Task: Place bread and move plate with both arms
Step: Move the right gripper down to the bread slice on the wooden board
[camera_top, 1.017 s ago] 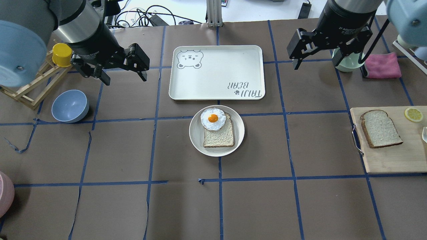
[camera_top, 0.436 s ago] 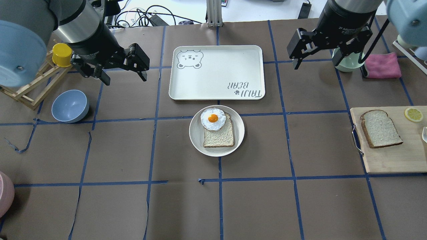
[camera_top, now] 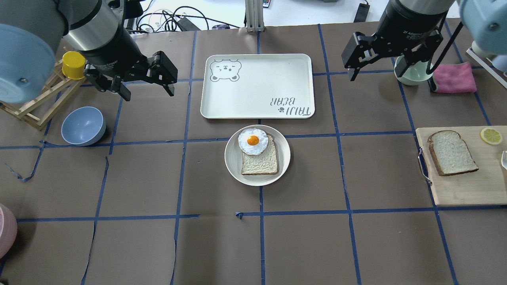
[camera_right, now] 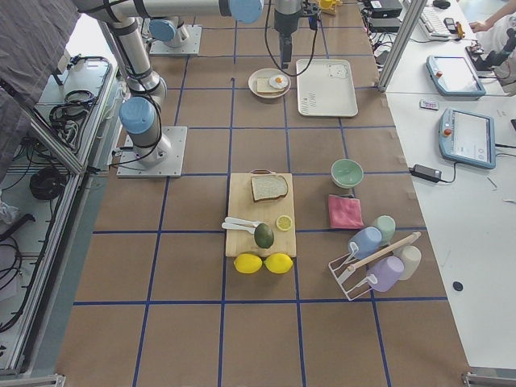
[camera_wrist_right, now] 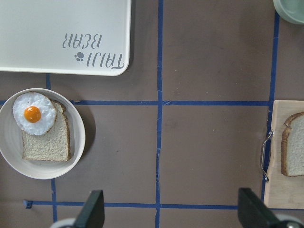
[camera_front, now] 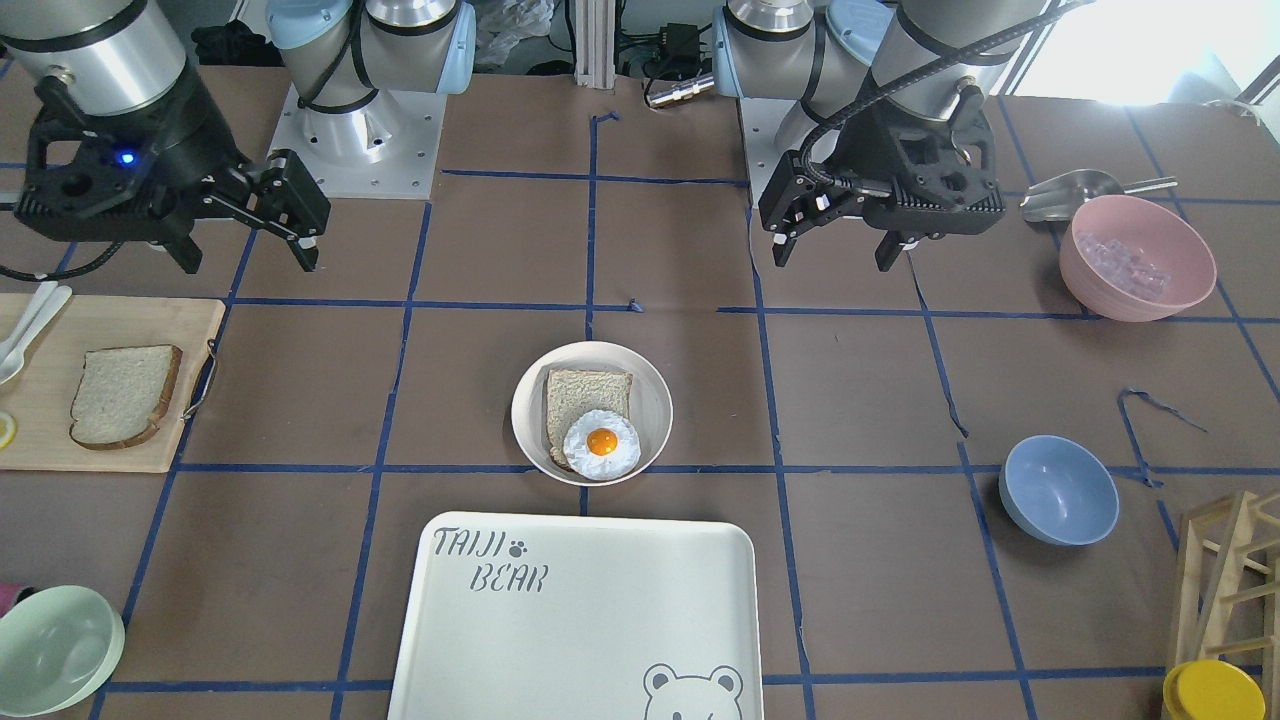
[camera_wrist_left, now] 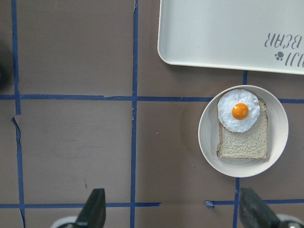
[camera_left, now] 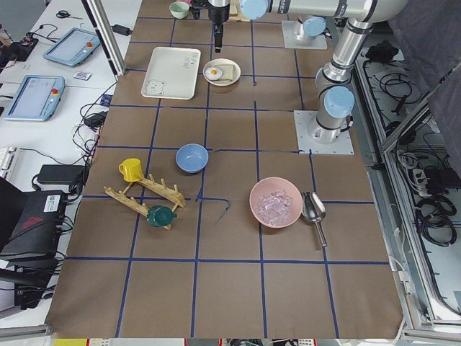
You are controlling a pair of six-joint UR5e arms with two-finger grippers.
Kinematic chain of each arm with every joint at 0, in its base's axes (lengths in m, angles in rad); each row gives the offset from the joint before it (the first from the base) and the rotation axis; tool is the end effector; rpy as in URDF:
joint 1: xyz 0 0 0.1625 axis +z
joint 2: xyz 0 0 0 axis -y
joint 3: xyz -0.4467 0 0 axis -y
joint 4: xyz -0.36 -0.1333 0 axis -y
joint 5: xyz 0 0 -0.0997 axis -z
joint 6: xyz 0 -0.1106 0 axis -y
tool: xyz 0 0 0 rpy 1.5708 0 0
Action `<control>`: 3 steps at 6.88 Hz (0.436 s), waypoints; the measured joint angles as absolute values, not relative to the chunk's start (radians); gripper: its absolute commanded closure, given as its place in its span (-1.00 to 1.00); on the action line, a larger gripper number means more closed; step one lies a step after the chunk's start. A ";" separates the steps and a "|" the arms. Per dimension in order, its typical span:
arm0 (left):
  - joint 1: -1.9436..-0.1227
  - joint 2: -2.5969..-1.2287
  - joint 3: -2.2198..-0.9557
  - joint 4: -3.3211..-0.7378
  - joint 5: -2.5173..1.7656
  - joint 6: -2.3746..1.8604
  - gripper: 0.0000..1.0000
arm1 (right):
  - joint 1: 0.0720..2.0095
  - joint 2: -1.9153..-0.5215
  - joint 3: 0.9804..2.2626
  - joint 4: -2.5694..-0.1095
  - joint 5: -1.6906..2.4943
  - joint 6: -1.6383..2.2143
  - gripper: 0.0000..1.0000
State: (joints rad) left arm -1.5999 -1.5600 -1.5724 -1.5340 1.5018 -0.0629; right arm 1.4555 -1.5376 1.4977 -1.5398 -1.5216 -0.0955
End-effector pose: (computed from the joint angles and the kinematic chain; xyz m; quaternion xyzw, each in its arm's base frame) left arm -0.1542 -0.4555 0.5068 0.0161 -0.9990 0.0214 0.0355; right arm 0.0831 -0.4880 0.5137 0.0098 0.9996 -0.0070 0.0240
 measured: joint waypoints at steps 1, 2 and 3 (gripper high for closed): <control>-1.600 -1.560 -1.572 -1.534 1.502 -0.063 -1.00 | 1.353 -1.516 1.513 -1.545 -1.516 -0.180 -1.00; -1.600 -1.560 -1.572 -1.534 1.502 -0.063 -1.00 | 1.258 -1.483 1.542 -1.592 -1.515 -0.308 -0.85; -1.600 -1.560 -1.572 -1.534 1.502 -0.063 -1.00 | 1.173 -1.438 1.573 -1.662 -1.515 -0.427 -0.78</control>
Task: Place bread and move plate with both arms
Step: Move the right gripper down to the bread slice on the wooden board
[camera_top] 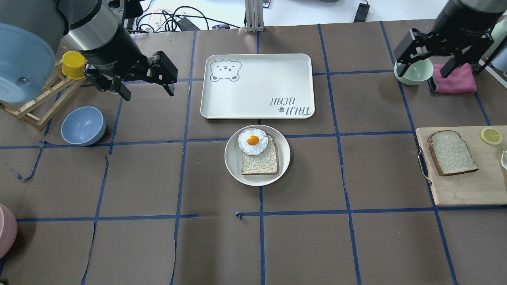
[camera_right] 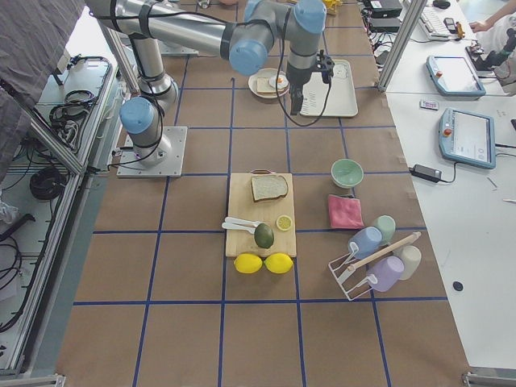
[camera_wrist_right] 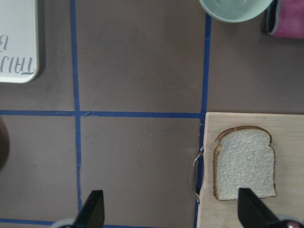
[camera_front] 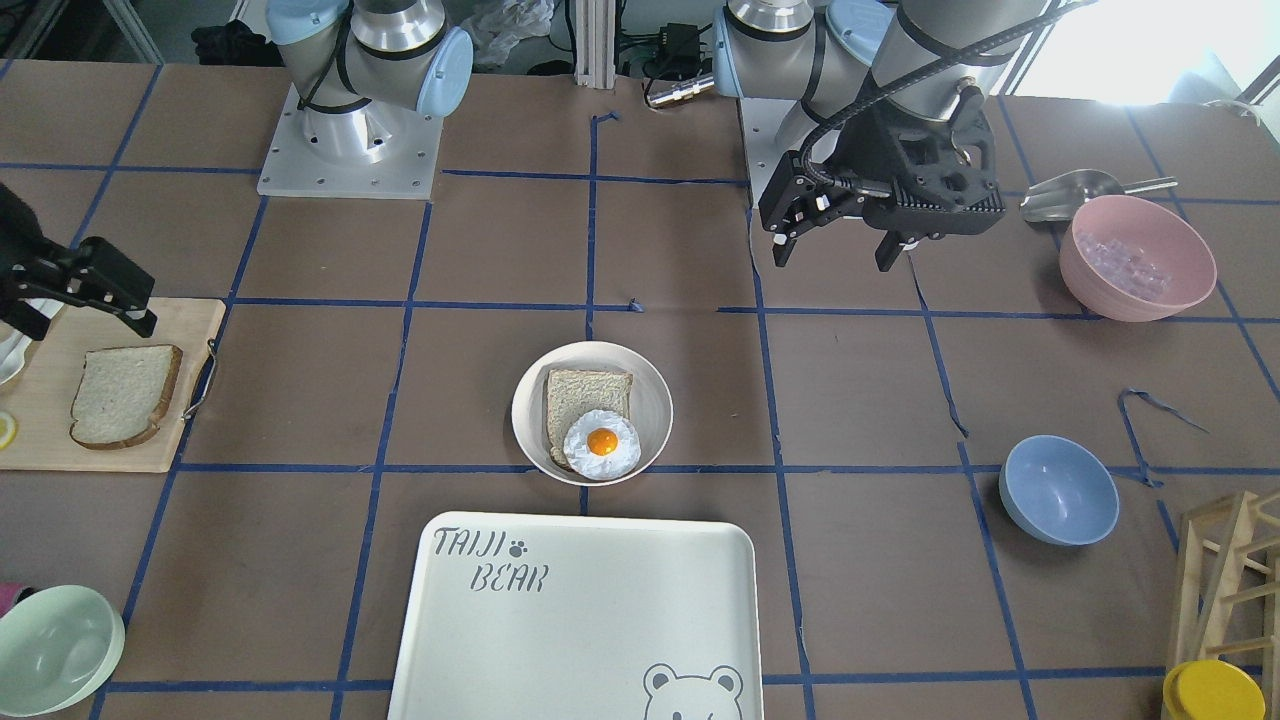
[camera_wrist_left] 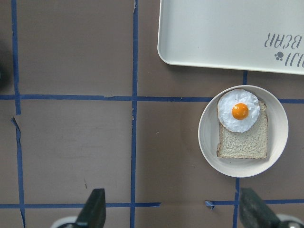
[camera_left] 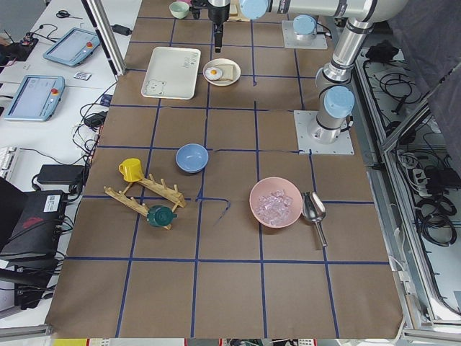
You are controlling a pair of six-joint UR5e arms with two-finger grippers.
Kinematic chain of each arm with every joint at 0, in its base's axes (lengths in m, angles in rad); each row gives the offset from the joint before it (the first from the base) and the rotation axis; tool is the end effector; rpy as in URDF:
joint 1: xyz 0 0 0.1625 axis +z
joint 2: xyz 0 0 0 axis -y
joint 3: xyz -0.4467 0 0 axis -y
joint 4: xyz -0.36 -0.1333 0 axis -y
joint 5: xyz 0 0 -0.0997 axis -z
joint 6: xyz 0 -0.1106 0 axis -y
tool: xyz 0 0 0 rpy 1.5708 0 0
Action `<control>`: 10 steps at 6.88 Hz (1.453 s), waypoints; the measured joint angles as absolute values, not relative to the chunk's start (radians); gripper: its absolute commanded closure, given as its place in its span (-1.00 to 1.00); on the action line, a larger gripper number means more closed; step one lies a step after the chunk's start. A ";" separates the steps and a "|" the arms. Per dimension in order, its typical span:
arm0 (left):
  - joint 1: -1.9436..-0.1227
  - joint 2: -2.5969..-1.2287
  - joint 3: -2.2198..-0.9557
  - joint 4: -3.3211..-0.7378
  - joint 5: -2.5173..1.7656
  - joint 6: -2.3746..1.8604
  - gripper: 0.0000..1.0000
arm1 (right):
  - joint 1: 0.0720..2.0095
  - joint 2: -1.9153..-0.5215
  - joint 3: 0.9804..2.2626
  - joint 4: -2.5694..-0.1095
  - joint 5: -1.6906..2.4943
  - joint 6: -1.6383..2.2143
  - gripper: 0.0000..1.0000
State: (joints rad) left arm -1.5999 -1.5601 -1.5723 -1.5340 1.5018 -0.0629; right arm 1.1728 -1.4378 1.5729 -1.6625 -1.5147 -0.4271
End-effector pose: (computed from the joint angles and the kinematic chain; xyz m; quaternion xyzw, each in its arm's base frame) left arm -0.1542 -0.4556 0.5068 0.0161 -0.9990 0.0214 0.0355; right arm -0.0694 -0.5249 0.4421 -0.0139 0.9993 0.0086 0.0344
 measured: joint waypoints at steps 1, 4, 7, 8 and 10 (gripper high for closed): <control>-1.600 -1.560 -1.572 -1.534 1.502 -0.063 -1.00 | 1.098 -1.392 1.604 -1.713 -1.514 -0.520 -0.82; -1.600 -1.560 -1.572 -1.534 1.502 -0.063 -1.00 | 0.952 -1.260 1.709 -1.964 -1.525 -0.738 -0.75; -1.600 -1.560 -1.572 -1.534 1.502 -0.063 -1.00 | 0.894 -1.189 1.776 -1.999 -1.518 -0.772 -0.74; -1.600 -1.560 -1.572 -1.534 1.502 -0.063 -1.00 | 0.891 -1.173 1.786 -1.997 -1.519 -0.771 -0.51; -1.600 -1.560 -1.572 -1.535 1.502 -0.063 -1.00 | 0.876 -1.164 1.817 -1.996 -1.526 -0.769 0.10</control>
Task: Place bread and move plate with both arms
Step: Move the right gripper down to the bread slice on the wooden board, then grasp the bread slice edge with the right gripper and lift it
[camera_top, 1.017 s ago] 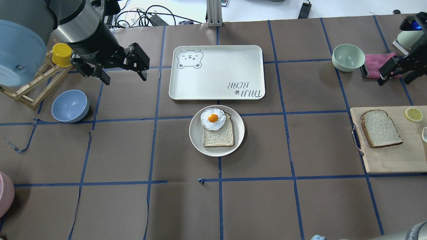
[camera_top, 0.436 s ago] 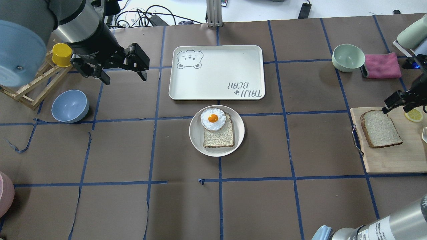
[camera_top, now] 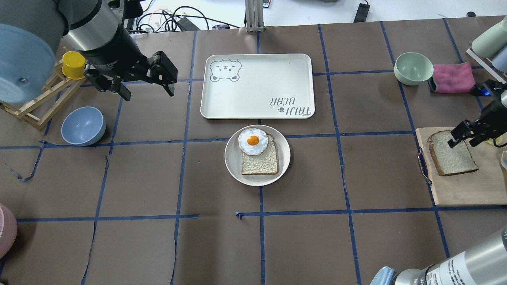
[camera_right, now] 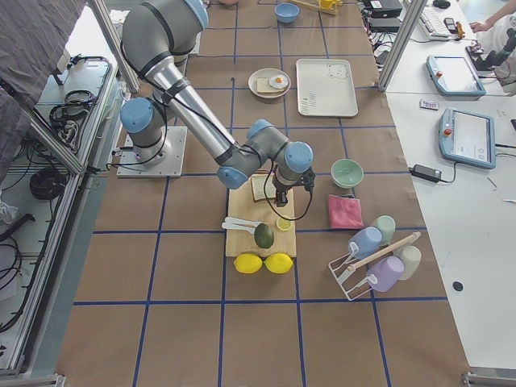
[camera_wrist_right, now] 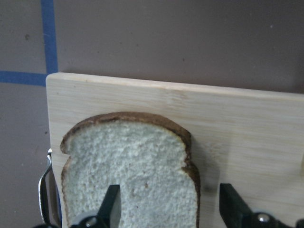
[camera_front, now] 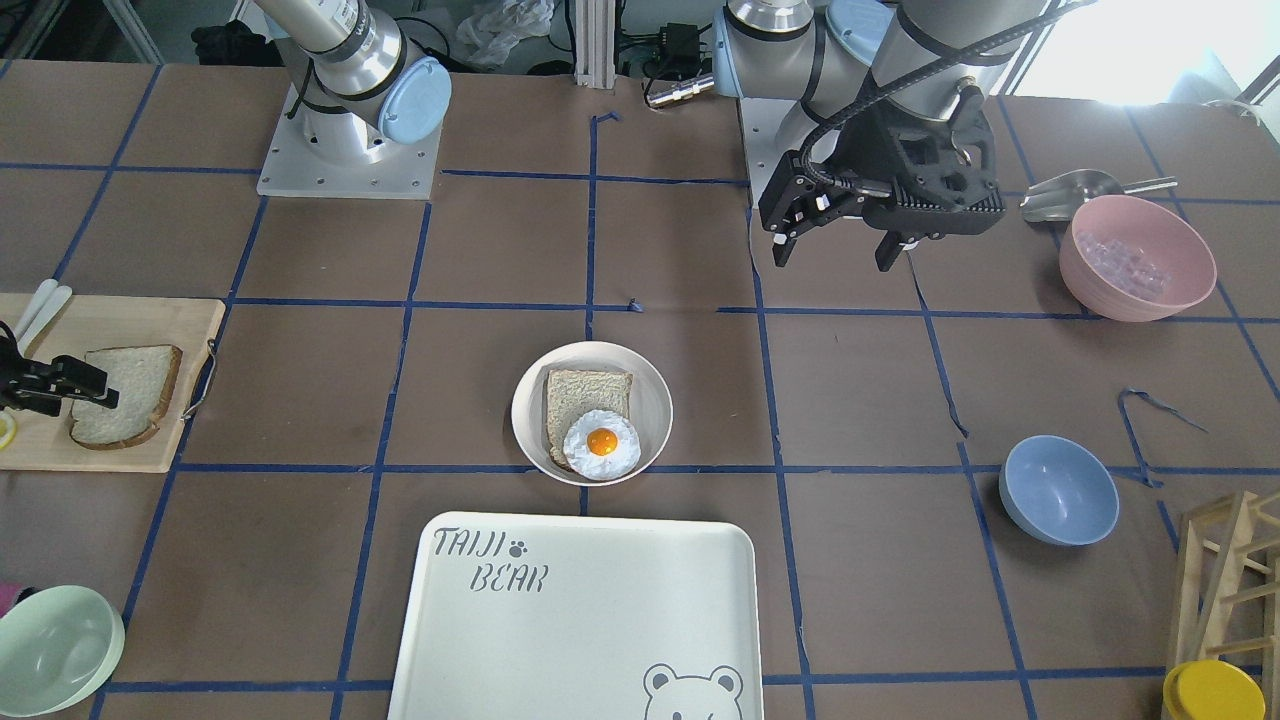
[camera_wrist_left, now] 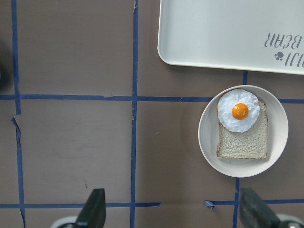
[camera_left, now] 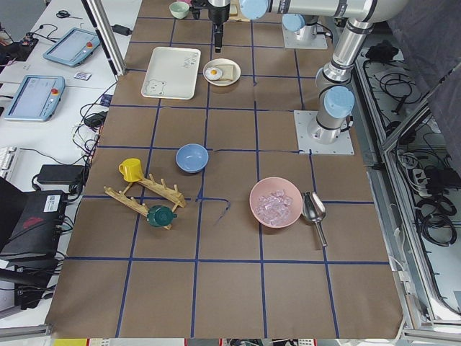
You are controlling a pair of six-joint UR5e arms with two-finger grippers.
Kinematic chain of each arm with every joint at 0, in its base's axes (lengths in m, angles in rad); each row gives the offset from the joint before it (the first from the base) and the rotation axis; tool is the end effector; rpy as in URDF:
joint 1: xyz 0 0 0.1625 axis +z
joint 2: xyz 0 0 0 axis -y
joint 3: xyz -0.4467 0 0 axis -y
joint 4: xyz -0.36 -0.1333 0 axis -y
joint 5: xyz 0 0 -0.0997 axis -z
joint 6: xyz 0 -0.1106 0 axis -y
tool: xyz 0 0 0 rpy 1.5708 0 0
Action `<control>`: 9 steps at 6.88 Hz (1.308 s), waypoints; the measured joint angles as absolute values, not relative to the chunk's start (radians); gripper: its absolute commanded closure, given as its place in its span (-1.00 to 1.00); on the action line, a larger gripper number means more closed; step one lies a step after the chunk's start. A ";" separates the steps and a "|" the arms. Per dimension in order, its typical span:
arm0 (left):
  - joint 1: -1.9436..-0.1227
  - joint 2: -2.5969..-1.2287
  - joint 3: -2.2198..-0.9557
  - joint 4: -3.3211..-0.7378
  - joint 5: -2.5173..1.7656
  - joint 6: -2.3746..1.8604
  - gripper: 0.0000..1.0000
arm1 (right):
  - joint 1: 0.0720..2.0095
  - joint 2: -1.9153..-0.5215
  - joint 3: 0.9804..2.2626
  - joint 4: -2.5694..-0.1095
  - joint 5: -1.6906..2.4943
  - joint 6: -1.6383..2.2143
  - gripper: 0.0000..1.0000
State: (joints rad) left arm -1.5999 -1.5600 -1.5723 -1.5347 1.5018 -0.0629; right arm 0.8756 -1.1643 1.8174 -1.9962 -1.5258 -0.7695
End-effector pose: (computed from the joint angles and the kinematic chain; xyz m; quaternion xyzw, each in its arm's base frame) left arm -0.1542 -0.4555 0.5068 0.0161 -0.9990 0.0211 0.0355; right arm -0.2363 -0.4992 0.2239 -0.0343 0.9927 0.0695 0.0926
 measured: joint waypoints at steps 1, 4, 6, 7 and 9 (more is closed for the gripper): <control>-1.600 -1.560 -1.572 -1.534 1.502 -0.063 -1.00 | 0.867 -1.164 1.828 -1.997 -1.530 -0.772 0.35; -1.600 -1.559 -1.570 -1.535 1.503 -0.063 -1.00 | 0.861 -1.164 1.838 -1.996 -1.552 -0.778 1.00; -1.599 -1.558 -1.569 -1.537 1.503 -0.063 -1.00 | 0.860 -1.175 1.835 -1.987 -1.585 -0.781 1.00; -1.599 -1.557 -1.569 -1.538 1.503 -0.063 -1.00 | 0.860 -1.186 1.832 -1.980 -1.589 -0.781 1.00; -1.599 -1.554 -1.569 -1.541 1.503 -0.063 -1.00 | 0.865 -1.241 1.829 -1.923 -1.580 -0.770 1.00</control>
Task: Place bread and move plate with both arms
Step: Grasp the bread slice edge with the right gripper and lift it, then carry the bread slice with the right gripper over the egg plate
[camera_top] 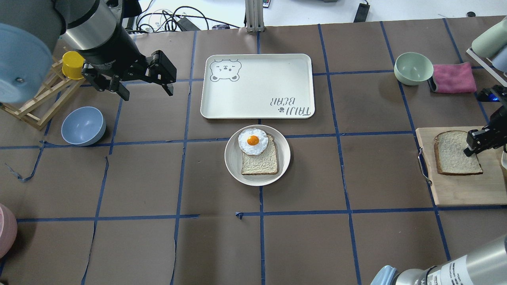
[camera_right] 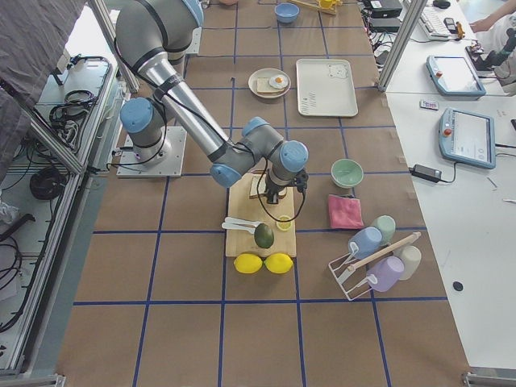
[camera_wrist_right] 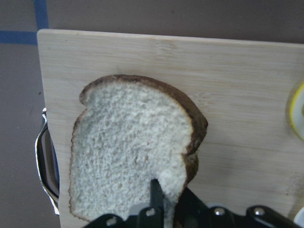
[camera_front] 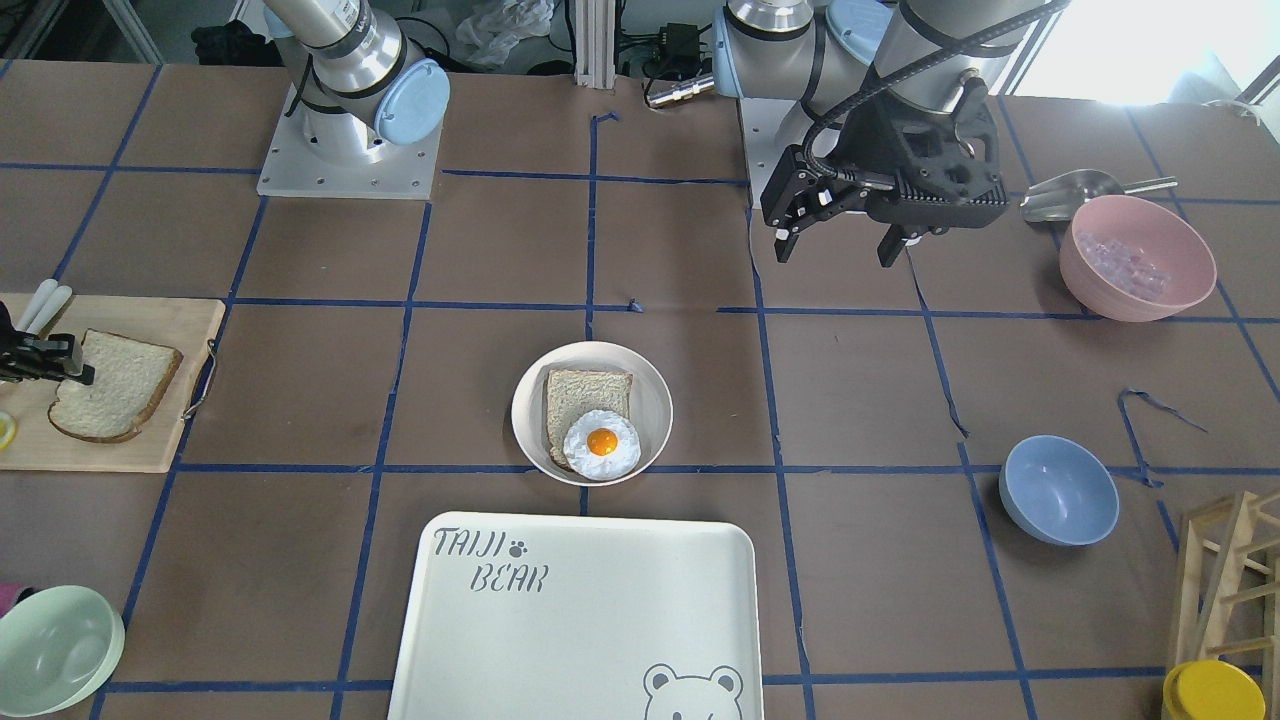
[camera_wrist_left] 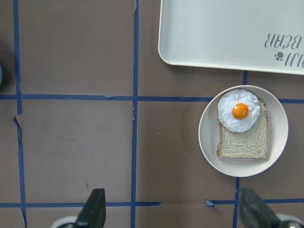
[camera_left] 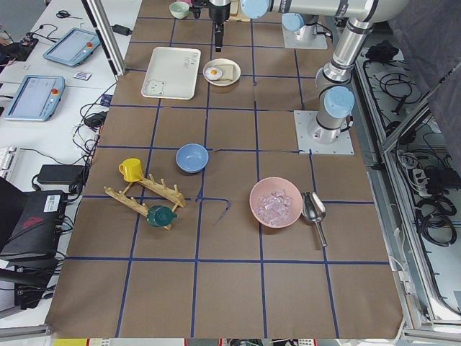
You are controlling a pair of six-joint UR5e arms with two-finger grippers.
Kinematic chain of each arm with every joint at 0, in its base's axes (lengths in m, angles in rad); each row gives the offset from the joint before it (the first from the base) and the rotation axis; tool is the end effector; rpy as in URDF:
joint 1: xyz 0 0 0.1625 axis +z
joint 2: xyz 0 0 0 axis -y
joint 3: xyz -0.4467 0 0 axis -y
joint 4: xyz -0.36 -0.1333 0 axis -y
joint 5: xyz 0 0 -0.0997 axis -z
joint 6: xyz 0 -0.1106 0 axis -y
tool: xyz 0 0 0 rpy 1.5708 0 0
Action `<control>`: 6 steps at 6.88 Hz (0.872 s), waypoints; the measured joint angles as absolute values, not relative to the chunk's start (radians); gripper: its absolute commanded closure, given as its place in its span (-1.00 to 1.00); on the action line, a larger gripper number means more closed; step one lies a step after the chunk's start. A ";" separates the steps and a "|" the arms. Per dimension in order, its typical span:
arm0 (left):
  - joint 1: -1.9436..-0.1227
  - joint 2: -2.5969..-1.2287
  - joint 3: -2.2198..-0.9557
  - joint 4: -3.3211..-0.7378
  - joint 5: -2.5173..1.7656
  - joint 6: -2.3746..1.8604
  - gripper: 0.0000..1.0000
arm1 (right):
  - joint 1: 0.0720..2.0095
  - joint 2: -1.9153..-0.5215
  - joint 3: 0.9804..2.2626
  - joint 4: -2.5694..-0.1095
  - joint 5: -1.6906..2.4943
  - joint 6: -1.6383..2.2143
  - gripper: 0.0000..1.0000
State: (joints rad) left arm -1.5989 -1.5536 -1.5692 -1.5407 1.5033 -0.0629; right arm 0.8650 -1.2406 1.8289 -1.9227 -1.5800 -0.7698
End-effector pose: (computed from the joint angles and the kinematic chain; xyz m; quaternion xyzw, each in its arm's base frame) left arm -0.1536 -0.4531 0.5106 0.0166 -0.9990 0.0229 0.0348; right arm -0.2336 -0.4780 0.2544 -0.0323 0.9925 0.0903 0.0759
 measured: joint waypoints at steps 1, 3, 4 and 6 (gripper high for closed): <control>-1.599 -1.553 -1.569 -1.541 1.503 -0.063 -1.00 | 0.876 -1.291 1.827 -1.887 -1.567 -0.758 1.00; -1.598 -1.552 -1.569 -1.542 1.503 -0.063 -1.00 | 0.919 -1.362 1.779 -1.789 -1.532 -0.739 1.00; -1.597 -1.552 -1.570 -1.542 1.503 -0.063 -1.00 | 0.965 -1.374 1.709 -1.709 -1.516 -0.708 1.00; -1.594 -1.552 -1.571 -1.542 1.503 -0.063 -1.00 | 1.122 -1.374 1.574 -1.553 -1.441 -0.566 1.00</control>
State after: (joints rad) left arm -1.5935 -1.5520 -1.5707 -1.5420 1.5030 -0.0629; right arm 1.1225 -1.3741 1.5740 -1.5528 -1.4408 -0.5664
